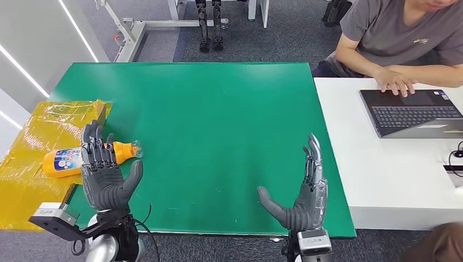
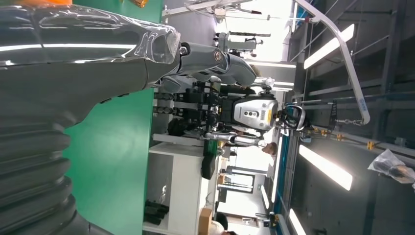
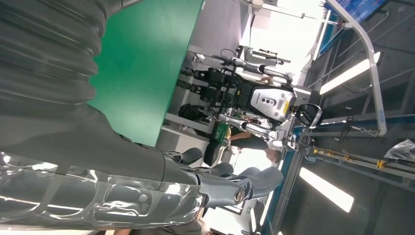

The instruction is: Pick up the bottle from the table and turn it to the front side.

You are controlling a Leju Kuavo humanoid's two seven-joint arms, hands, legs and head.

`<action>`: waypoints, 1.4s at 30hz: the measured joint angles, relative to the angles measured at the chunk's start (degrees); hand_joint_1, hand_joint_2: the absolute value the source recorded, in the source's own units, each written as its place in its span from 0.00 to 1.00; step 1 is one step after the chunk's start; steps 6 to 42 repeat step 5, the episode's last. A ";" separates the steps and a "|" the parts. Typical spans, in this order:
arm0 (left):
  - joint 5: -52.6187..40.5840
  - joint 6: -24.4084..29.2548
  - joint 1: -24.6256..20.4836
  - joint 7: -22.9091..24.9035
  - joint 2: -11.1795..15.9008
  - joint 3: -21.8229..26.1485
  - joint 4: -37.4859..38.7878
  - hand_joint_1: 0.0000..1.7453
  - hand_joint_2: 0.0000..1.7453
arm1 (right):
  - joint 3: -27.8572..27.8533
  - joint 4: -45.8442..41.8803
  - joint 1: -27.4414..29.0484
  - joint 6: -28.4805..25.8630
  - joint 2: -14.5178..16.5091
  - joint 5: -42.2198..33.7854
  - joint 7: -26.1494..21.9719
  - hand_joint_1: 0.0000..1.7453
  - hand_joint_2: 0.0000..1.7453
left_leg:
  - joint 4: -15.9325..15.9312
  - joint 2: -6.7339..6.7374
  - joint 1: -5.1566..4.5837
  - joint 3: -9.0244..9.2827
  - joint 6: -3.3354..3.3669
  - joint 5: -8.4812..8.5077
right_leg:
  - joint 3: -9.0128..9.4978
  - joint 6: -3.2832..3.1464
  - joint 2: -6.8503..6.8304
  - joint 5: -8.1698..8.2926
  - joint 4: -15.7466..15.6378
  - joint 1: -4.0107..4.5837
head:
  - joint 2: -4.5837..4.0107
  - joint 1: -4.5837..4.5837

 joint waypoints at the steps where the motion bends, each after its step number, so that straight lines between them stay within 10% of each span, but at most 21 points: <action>1: 0.00 0.08 0.00 0.00 0.08 -0.11 0.00 0.00 1.00 | 0.07 0.00 0.00 0.00 -0.05 0.00 0.02 0.00 1.00 | 0.00 0.00 0.00 0.00 0.00 0.00 | 0.00 0.00 0.00 0.00 0.00 0.00 | 0.00 0.00; 42: 0.05 0.27 0.00 0.00 0.38 -0.60 0.00 0.00 1.00 | 0.34 0.00 0.00 0.06 -0.24 -0.23 0.33 0.00 1.00 | 0.00 0.00 0.00 0.00 0.00 0.00 | 0.00 0.00 0.00 0.00 0.00 0.00 | 0.00 0.01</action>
